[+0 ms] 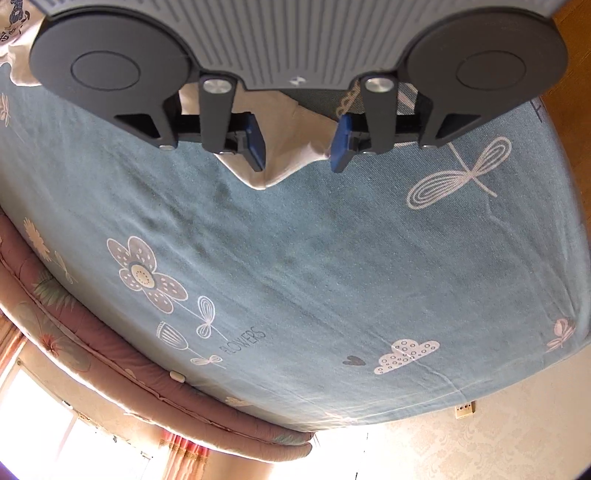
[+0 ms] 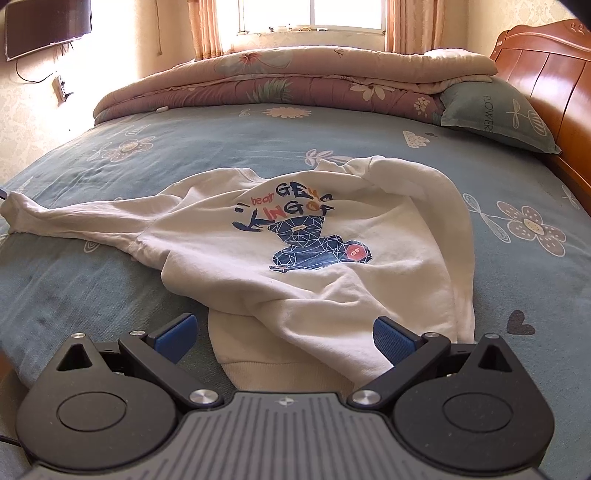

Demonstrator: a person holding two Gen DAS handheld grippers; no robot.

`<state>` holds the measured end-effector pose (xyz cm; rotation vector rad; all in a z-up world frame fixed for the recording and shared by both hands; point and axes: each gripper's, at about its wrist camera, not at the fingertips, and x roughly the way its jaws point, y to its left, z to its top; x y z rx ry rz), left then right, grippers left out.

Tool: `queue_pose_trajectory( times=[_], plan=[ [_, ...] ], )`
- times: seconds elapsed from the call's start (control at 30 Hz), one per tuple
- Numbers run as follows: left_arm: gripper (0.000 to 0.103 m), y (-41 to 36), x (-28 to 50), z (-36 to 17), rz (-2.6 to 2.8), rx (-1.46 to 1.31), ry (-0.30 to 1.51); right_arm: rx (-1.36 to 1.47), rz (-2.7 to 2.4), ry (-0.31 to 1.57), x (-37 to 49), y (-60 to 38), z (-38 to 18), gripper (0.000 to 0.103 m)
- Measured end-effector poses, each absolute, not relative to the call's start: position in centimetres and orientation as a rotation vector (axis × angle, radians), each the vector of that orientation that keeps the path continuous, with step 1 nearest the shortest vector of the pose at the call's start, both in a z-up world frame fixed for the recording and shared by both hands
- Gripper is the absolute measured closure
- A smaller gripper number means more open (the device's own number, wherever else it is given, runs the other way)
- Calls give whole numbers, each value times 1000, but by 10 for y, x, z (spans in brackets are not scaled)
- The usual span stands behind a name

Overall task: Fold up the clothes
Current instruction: 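Lay the sleeve flat on the bed and open the left gripper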

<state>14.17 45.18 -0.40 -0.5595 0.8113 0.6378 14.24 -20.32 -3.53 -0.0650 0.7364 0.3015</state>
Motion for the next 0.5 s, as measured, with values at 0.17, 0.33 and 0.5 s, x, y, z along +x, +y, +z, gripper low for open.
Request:
queue_pose_trajectory(
  times=[0.17, 0.33, 0.5],
  plan=[
    [59, 421, 148, 13, 538, -499, 820, -53, 302, 726, 137, -203, -34, 0],
    [58, 357, 159, 7, 342, -455, 886, -44, 309, 713, 127, -205, -30, 0],
    [58, 286, 156, 0, 161, -419, 931, -38, 312, 688, 110, -211, -22, 0]
  ],
)
